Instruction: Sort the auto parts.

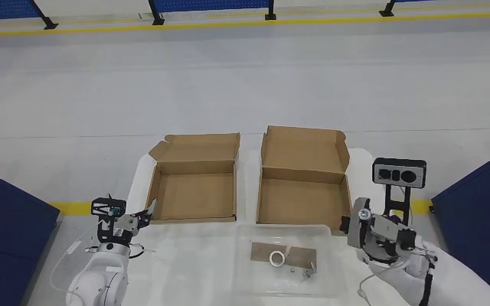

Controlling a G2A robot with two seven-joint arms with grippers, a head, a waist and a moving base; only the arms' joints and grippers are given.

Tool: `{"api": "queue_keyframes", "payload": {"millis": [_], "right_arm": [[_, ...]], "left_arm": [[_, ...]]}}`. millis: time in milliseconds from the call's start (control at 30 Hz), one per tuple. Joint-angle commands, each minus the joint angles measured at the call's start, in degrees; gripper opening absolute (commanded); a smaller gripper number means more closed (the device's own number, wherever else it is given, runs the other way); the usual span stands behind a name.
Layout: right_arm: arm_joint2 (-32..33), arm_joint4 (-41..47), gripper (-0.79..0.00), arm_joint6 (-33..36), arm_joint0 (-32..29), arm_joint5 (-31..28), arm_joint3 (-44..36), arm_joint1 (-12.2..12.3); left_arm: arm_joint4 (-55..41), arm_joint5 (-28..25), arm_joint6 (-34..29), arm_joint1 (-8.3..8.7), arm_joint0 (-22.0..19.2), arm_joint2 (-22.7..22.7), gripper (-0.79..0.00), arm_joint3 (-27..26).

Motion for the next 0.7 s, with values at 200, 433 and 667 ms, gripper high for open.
{"api": "queue_keyframes", "payload": {"millis": [200,433,667], "right_arm": [[2.00,9.43,-0.785,3.88,-0.69,3.30,-2.04,-3.09],[3.27,11.07,-0.785,5.23,-1.17,4.65,-2.06,-4.27],[5.30,4.12,-0.785,1.62,-1.69,7.93,-1.39,-4.66]], "left_arm": [[0.00,0.00,0.00,0.00,0.00,0.00,0.000,0.00],[0.00,0.00,0.00,0.00,0.00,0.00,0.000,0.00],[0.00,0.00,0.00,0.00,0.00,0.00,0.000,0.00]]}}
